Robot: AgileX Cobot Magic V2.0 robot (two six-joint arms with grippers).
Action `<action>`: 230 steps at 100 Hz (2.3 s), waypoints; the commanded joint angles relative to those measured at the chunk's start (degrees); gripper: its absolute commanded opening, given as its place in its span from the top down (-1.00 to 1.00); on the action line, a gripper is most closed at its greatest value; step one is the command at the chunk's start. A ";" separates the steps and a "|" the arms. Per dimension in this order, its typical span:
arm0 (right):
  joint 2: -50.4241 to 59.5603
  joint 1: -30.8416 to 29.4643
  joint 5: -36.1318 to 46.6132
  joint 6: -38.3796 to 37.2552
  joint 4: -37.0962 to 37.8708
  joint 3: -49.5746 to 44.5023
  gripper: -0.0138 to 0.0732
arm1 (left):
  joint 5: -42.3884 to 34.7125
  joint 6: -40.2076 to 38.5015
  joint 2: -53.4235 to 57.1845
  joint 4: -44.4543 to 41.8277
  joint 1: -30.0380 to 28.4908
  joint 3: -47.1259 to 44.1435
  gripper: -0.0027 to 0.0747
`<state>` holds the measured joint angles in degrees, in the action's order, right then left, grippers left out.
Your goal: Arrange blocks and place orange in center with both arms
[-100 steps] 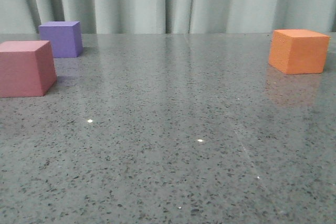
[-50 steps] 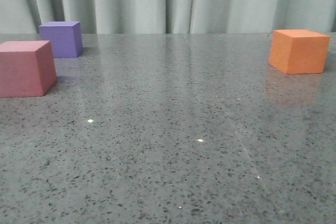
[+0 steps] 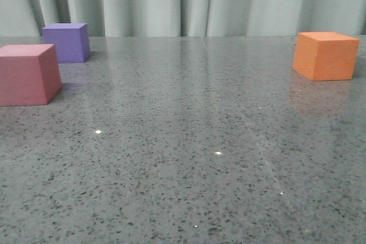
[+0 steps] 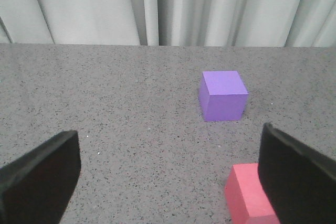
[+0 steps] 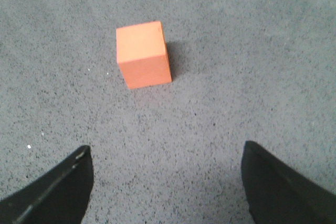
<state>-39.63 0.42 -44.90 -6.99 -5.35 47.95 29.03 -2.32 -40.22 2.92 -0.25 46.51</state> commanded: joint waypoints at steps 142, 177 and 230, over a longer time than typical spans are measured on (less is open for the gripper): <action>-61.06 4.73 -25.23 2.37 -0.72 54.82 -0.65 | -3.91 -0.46 -0.29 0.87 -0.02 1.64 -0.62; -63.78 4.73 -24.56 2.37 0.10 54.82 -0.65 | -3.91 -0.46 -0.29 0.87 -0.02 1.64 -0.62; -68.35 4.73 -24.13 2.37 0.10 54.82 -0.65 | -3.91 -0.46 -0.29 0.87 -0.02 1.64 -0.62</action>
<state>-110.07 5.13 -70.06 -5.15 -5.58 100.95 29.15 -2.32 -40.22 3.13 -0.25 46.51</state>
